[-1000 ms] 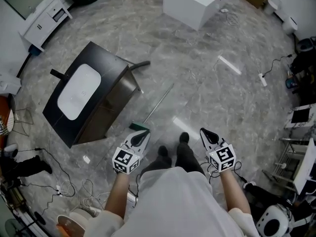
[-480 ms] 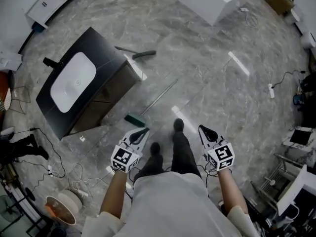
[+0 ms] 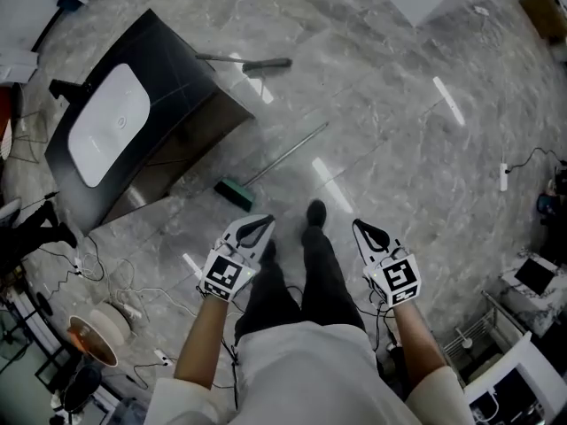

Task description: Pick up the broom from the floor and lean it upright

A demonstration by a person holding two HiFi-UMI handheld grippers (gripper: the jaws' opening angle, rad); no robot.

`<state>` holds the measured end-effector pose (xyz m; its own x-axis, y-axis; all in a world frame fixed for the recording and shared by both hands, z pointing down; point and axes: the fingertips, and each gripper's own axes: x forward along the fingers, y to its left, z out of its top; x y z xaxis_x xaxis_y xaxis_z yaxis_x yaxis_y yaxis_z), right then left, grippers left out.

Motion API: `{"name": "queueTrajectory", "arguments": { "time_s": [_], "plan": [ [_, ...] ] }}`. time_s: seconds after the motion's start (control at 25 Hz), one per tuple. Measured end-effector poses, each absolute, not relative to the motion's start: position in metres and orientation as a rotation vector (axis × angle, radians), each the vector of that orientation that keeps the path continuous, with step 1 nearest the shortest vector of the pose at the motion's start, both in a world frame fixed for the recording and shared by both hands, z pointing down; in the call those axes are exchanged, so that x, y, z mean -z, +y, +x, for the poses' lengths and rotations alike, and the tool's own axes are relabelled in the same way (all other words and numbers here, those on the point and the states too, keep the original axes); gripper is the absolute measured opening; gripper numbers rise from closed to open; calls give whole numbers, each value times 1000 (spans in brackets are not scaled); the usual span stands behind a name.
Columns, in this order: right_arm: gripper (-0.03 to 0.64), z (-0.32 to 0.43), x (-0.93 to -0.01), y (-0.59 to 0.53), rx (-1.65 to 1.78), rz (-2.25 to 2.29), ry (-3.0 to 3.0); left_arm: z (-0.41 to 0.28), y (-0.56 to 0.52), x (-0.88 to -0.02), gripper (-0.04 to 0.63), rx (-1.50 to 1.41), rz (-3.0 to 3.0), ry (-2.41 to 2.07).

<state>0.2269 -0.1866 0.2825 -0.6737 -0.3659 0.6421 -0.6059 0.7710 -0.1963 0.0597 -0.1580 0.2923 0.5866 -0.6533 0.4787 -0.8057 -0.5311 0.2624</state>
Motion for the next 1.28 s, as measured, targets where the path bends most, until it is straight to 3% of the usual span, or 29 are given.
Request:
{"name": "queueTrajectory", "arguments": {
  "time_s": [0.44, 1.28],
  "plan": [
    [2, 212, -440, -251, -607, 611, -2380, 58, -207, -462, 11, -534, 2278, -1189],
    [2, 177, -774, -264, -592, 555, -2382, 25, -208, -820, 12, -608, 2272, -1134]
  ]
}}
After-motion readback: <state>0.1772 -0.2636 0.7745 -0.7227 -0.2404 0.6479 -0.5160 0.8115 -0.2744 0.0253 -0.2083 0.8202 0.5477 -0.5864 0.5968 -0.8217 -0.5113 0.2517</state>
